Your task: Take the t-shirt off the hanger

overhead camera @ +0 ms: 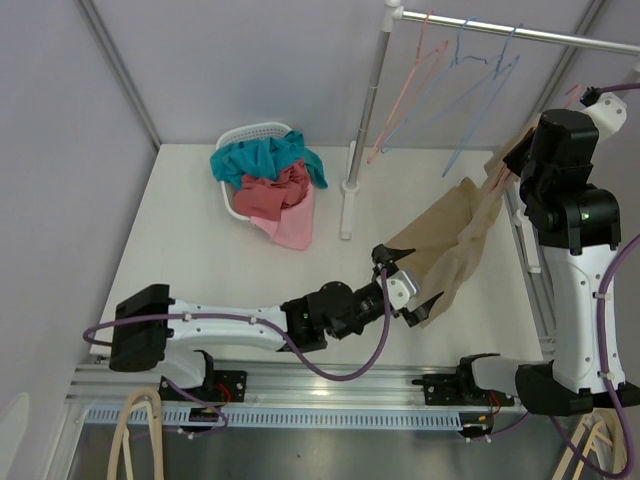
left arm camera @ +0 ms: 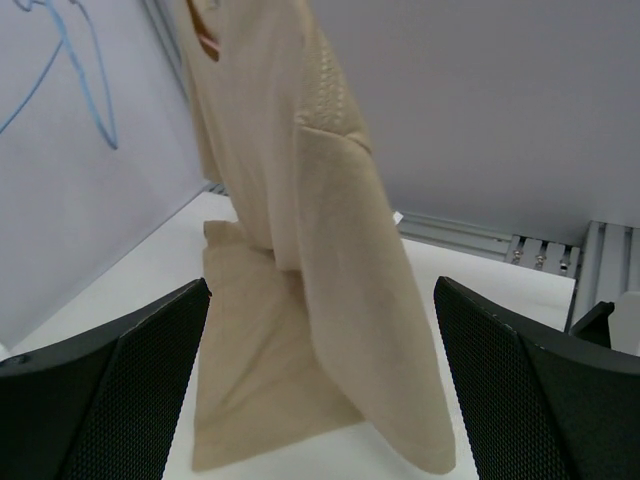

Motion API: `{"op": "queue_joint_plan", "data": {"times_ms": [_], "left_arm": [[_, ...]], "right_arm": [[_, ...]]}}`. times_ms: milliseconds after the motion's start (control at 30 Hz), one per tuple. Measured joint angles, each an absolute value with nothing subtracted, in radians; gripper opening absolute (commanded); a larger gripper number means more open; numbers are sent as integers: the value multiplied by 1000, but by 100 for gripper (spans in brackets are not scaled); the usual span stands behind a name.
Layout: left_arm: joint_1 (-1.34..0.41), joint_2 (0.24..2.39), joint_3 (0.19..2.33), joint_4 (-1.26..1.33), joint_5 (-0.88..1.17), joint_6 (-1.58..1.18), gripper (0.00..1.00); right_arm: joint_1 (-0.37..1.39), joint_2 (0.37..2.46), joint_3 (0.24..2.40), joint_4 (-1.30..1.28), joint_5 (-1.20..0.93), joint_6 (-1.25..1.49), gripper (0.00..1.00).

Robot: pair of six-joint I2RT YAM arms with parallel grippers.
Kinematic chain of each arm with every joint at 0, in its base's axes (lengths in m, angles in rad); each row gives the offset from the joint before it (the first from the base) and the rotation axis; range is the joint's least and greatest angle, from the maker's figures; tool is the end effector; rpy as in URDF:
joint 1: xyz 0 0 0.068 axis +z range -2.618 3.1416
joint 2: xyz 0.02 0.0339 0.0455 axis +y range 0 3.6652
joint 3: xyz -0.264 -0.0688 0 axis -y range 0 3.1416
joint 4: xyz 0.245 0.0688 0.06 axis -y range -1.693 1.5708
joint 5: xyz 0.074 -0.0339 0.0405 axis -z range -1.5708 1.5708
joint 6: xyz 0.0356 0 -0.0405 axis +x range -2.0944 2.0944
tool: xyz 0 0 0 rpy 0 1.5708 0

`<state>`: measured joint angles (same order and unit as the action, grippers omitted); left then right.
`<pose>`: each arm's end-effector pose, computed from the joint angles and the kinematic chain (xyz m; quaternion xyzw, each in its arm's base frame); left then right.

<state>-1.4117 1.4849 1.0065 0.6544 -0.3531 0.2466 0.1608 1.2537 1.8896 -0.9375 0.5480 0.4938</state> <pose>0.0673 -0.3419 0.3358 0.3752 0.5264 -0.3210 0.6922 0.1992 0.0135 0.5271 0.2867 0.7380 -0.0229 0.6105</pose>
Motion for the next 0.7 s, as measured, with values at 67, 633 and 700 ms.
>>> {"op": "queue_joint_plan", "data": {"times_ms": [67,633,700], "left_arm": [[-1411,1514,1024,665,-327,246,100],[-1359,1702,1308,439,-247,147,1],[-1370,1698,1306,424,-260,148,1]], "right_arm": [[163,1253,1890,-937,543,493,0],[167,1238,1890,-937,517,485,0],[167,1238,1889,-937,524,476,0]]}}
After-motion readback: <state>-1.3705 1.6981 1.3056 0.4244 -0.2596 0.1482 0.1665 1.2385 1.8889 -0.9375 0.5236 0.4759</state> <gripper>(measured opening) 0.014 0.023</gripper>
